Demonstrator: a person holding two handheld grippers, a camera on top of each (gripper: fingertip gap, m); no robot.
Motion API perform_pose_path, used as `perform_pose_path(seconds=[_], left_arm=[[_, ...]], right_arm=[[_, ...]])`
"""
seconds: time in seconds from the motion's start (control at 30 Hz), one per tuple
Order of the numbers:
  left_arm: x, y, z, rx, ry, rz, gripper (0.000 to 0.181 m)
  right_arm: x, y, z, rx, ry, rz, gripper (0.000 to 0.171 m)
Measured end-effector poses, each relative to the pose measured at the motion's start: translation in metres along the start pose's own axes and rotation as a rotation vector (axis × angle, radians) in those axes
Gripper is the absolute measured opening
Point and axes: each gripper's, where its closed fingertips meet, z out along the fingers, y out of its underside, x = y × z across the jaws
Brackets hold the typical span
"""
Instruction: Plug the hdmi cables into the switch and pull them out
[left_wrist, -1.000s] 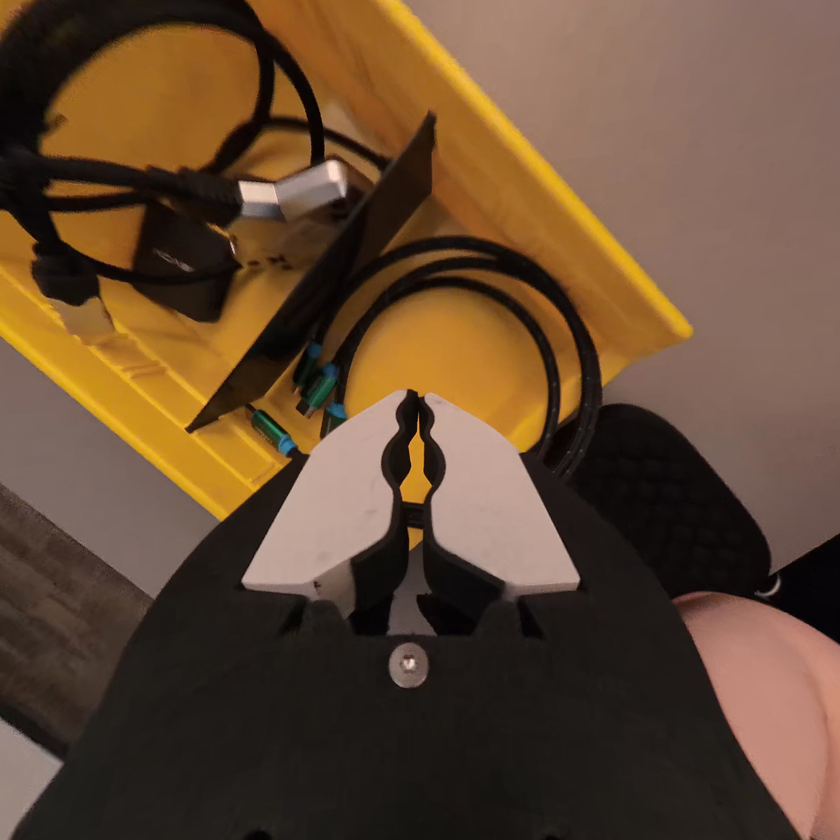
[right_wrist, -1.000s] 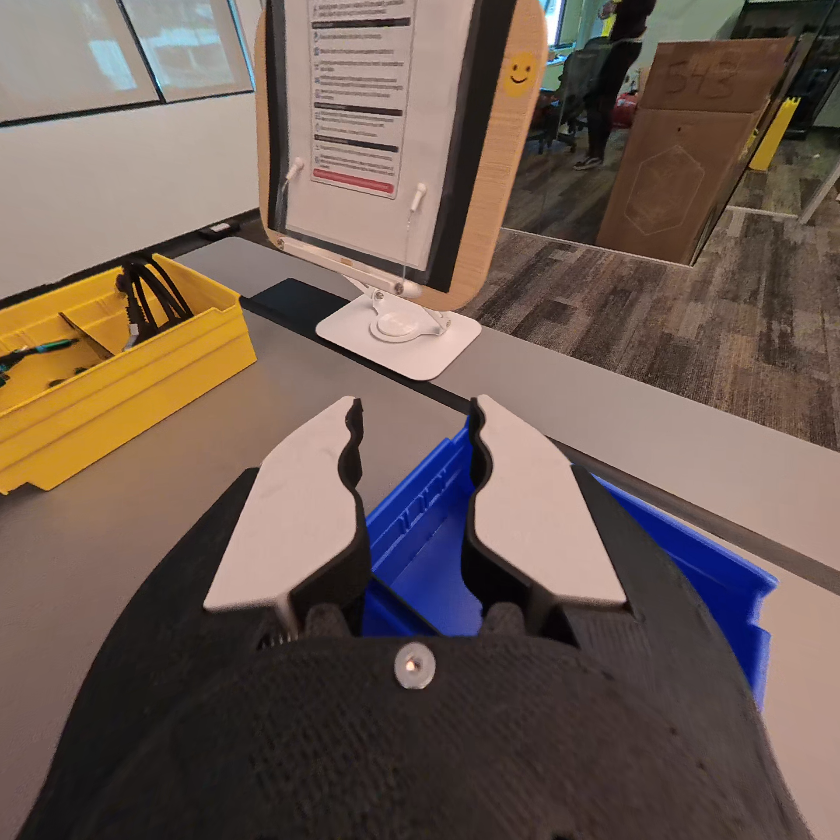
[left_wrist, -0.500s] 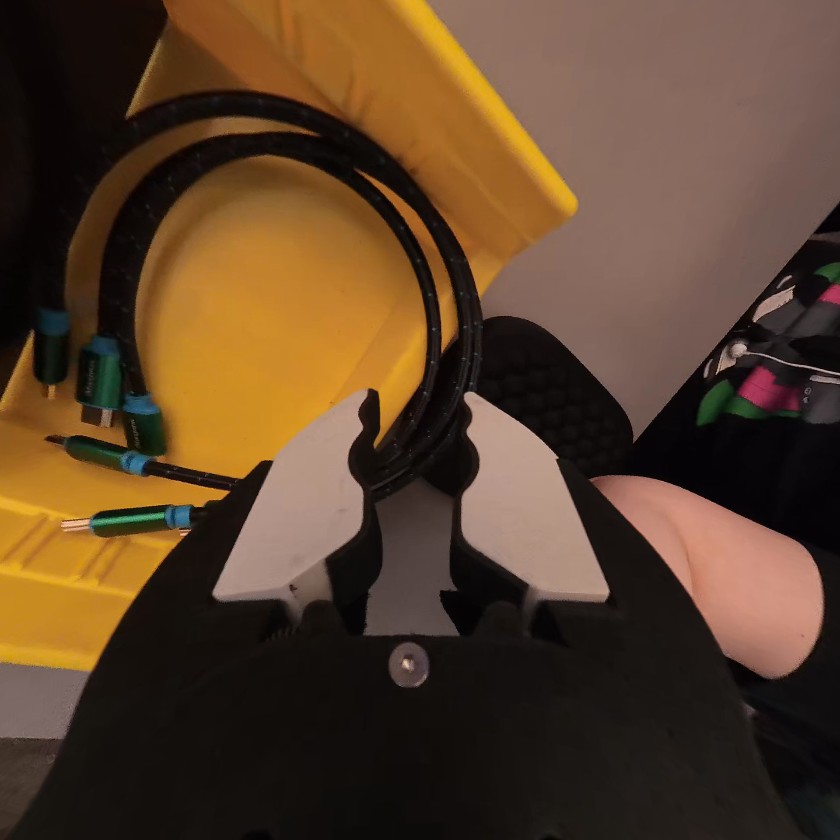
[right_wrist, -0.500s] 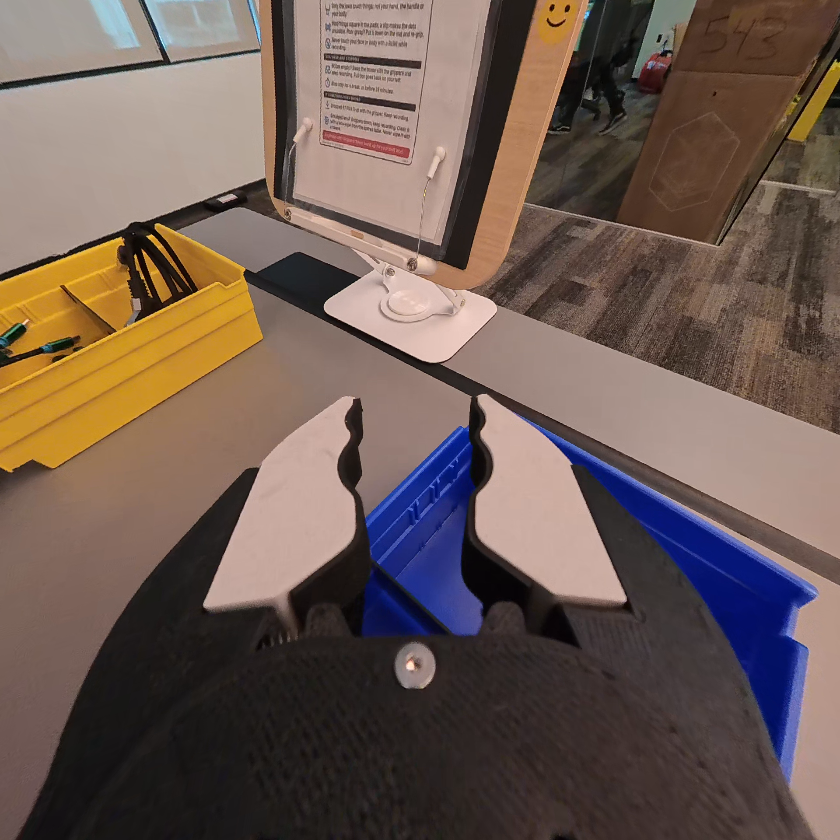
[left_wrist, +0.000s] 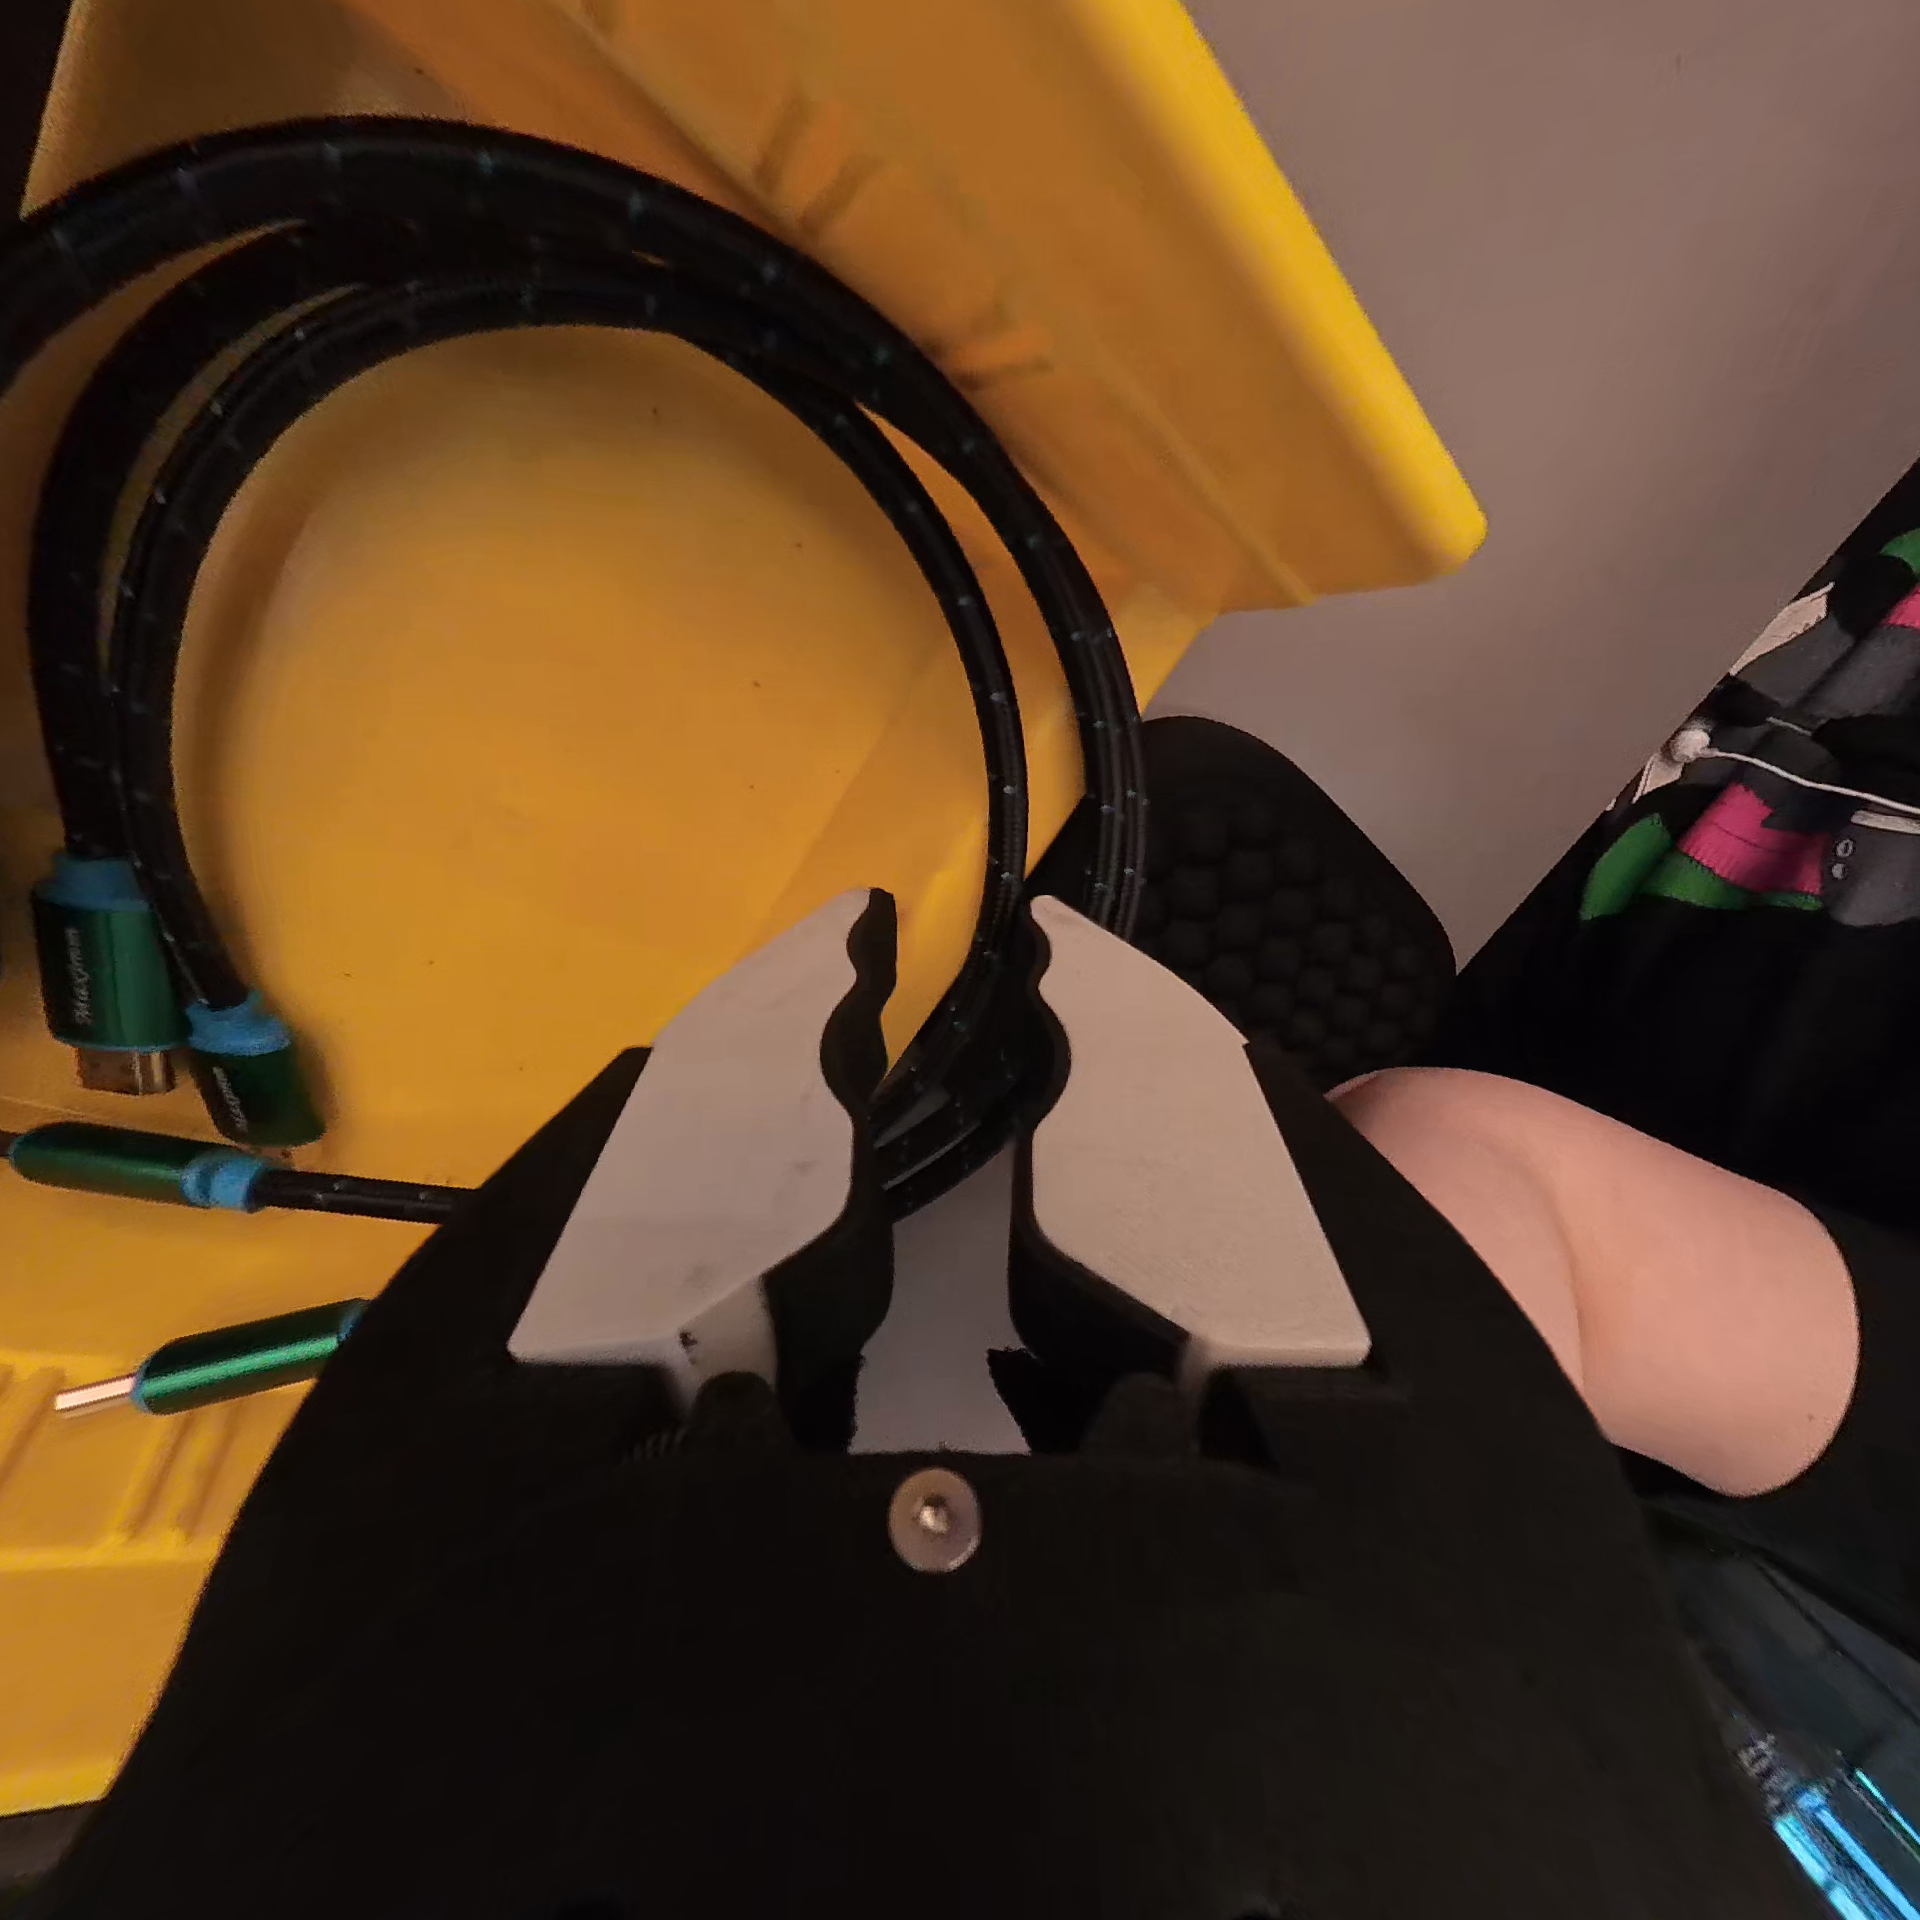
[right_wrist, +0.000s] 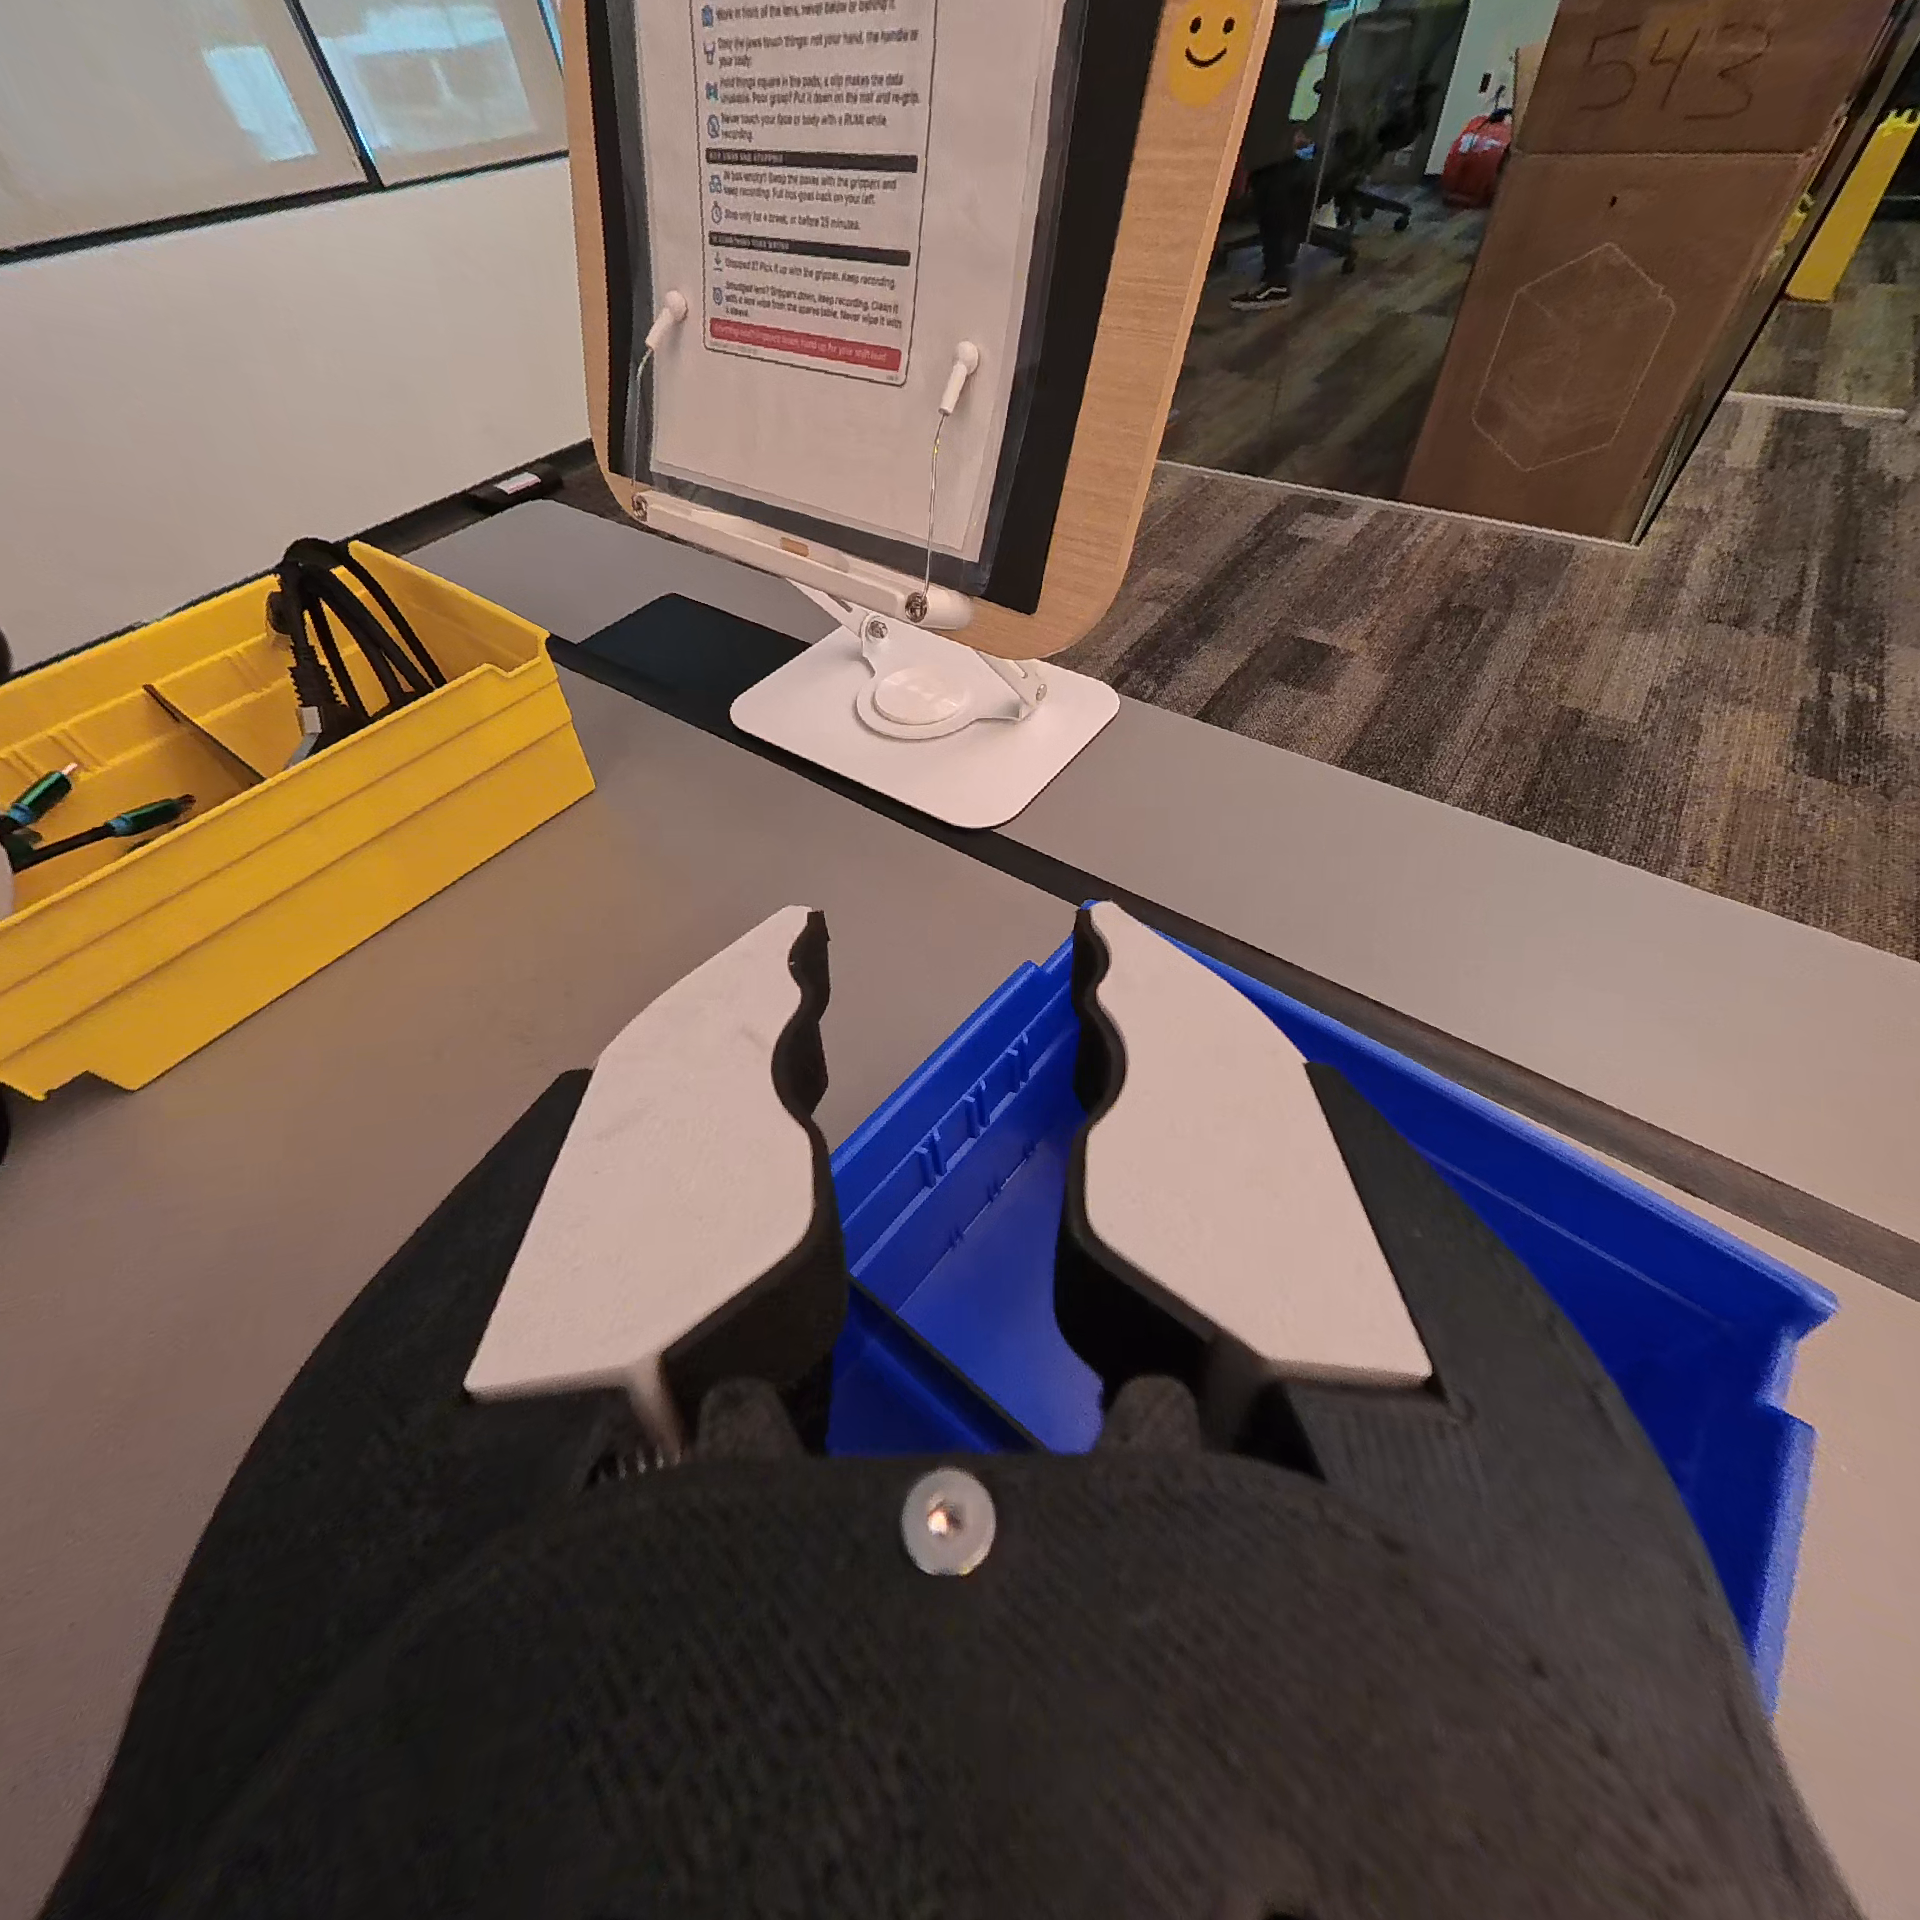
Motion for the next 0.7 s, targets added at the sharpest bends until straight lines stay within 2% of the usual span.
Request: perform_pose_path(seconds=[0.13,0.3,0.5,0.7], left_arm=[[-0.005,0.000,-0.001,-0.006,-0.012,-0.028,0.009],[0.002,-0.001,-0.015,0.037,0.038,-0.095,0.007],[0.000,-0.012,-0.059,0.249,-0.163,-0.011,0.007],[-0.010,-0.010,-0.107,0.428,-0.381,-0.084,0.008]], right_arm=[[0.001,0.000,-0.001,0.001,0.002,0.001,0.046],[0.001,0.000,-0.001,0.002,0.002,-0.001,0.046],[0.000,0.001,0.001,-0.005,0.000,-0.007,0.046],[0.000,0.002,0.002,-0.010,0.001,-0.007,0.046]])
